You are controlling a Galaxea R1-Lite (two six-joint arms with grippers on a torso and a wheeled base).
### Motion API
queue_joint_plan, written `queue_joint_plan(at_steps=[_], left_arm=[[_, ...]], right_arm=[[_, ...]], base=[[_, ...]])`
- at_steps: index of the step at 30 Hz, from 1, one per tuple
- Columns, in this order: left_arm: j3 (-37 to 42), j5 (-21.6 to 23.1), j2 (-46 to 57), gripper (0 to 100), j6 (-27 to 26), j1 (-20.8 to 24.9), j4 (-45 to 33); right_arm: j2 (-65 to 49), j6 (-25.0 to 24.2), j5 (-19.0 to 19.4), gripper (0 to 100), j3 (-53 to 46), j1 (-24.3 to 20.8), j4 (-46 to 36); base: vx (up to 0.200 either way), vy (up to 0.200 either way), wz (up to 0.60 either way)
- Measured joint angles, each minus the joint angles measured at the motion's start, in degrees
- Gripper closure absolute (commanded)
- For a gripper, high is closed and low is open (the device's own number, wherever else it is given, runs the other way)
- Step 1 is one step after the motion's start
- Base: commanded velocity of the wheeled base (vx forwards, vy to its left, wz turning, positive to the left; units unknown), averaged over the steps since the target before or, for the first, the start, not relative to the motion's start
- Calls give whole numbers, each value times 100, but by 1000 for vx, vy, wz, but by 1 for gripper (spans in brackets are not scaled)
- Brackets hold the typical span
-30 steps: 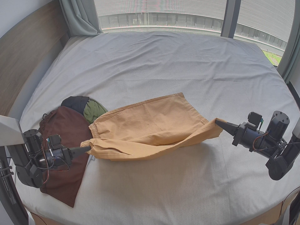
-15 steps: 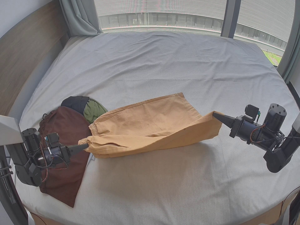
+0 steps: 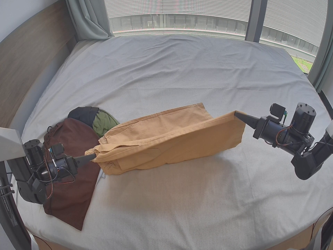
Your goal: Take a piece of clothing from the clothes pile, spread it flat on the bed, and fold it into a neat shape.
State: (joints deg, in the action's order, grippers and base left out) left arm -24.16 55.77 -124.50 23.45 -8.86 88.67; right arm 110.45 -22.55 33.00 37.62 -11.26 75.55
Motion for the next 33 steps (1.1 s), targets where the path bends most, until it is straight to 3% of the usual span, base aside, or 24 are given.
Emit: queue_joint_plan(at_steps=[10,23,27,33], left_arm=[[-89,-169,-9,100,202,22,1],[-522,-1031,-221,100,697,285,-5],[-720,-1417,-391,100,723,453,-5],[-916,-1598,-590,100,820,630,-5]], right_arm=[[217,-213,1,100,1189,40,-745],[1012,-257,-11,100,2740,138,-2022],[1200,-257,-11,100,3099,145,-2178],[1527,-262,-11,100,3672,118,-2334]], base=[[0,0,0],[0,0,0],[0,0,0],[0,0,0]])
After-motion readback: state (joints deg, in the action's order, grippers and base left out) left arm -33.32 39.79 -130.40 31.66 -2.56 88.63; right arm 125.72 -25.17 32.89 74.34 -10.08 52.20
